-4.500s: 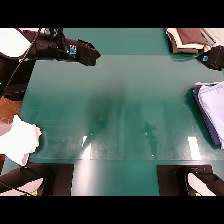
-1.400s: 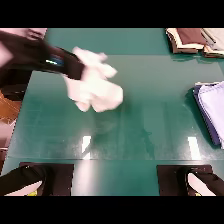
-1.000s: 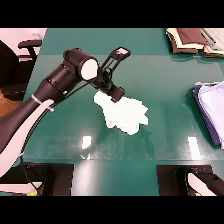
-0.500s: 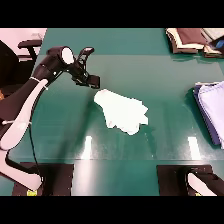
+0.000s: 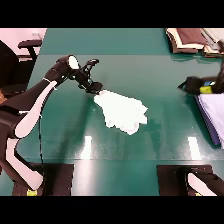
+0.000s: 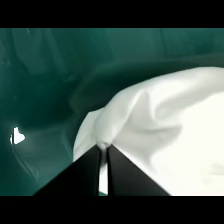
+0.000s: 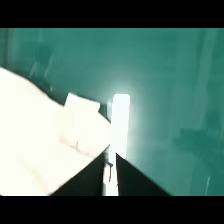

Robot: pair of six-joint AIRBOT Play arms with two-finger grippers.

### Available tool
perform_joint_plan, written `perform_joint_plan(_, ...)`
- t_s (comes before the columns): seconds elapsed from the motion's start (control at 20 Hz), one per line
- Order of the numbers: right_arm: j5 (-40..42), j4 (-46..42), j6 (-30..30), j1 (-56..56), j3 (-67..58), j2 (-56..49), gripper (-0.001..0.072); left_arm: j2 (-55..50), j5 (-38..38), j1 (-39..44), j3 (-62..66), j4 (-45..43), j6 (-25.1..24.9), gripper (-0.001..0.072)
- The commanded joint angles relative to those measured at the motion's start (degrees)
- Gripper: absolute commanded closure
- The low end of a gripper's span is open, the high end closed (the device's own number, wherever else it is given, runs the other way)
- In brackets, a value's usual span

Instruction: Fold the shirts.

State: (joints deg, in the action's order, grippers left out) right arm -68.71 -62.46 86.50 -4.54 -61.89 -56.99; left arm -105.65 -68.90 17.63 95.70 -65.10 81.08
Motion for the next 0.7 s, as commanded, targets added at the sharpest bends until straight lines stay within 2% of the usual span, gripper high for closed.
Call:
perform_joint_plan(0.0,-1.0,4.5,0.0,-0.2,9.7,-2.1,0.0239,-0.3,-0.3,0.0,1.2,0.9,-0.6,0.0674)
perform_joint_plan(0.1,-0.6,8.0,-0.7,-1.6,14.1,-6.2,0.0219,-0.2,-1.3,0.0,2.5,0.9,-0.6,0.0675)
perform_joint_plan(0.2,0.8,13.3,-5.4,-4.2,16.7,-11.3,0.0219,-0.2,-2.3,-0.1,3.6,0.9,-0.7,0.0675)
perform_joint_plan(0.3,3.8,16.3,-7.5,-7.5,17.1,-16.1,0.0219,-0.2,-3.2,0.0,4.6,0.9,-1.6,0.0674)
perform_joint_plan(0.55,5.4,16.8,-7.7,-14.6,12.0,-26.3,0.0221,-0.2,-4.7,0.0,7.3,0.9,-1.6,0.0674)
perform_joint_plan(0.6,5.7,16.8,-8.3,-15.6,10.6,-27.6,0.0258,-0.2,-5.2,0.0,8.1,0.9,-1.6,0.0675)
perform_joint_plan(0.65,6.2,16.2,-8.7,-16.4,9.1,-28.6,0.0456,-0.2,-6.1,-0.1,9.1,0.9,-1.6,0.0675)
